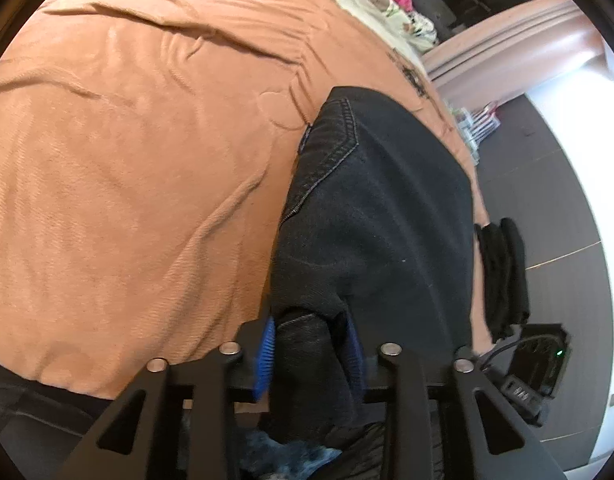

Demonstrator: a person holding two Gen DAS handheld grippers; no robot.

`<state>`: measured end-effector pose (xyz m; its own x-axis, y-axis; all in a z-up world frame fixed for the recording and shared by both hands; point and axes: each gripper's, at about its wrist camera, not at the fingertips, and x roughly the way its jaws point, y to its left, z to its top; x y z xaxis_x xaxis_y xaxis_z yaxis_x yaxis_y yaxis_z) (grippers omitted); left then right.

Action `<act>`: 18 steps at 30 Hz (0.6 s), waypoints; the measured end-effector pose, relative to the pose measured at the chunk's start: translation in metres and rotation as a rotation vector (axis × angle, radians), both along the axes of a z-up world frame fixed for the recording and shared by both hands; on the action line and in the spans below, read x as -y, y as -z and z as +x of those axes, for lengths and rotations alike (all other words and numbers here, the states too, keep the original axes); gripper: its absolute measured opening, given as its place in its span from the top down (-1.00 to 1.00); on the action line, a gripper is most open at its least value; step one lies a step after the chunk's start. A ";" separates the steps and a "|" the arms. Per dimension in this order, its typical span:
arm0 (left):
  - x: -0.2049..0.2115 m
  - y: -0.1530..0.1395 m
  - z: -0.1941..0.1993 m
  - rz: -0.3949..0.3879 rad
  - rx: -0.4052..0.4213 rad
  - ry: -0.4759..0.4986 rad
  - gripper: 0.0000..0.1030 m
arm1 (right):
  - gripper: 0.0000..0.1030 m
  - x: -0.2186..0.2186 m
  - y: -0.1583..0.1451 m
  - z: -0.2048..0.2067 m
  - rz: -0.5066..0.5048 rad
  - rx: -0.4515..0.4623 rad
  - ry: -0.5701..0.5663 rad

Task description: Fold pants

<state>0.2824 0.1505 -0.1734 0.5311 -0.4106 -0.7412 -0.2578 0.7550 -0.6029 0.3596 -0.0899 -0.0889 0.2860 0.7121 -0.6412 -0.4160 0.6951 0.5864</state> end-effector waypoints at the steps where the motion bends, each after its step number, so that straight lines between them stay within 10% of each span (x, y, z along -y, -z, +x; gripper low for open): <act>1: -0.001 -0.001 0.001 0.003 -0.004 0.004 0.31 | 0.47 0.002 -0.002 0.001 0.001 -0.003 0.010; 5: -0.007 -0.009 0.005 0.042 -0.001 -0.002 0.18 | 0.14 0.017 -0.013 0.011 0.042 0.030 0.061; 18: -0.015 -0.019 0.048 0.088 -0.011 -0.003 0.18 | 0.14 0.014 0.001 0.058 0.108 0.000 0.050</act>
<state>0.3305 0.1655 -0.1542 0.5236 -0.3416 -0.7805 -0.2668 0.8043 -0.5309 0.4173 -0.1043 -0.0903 0.3223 0.7621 -0.5615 -0.3824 0.6474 0.6593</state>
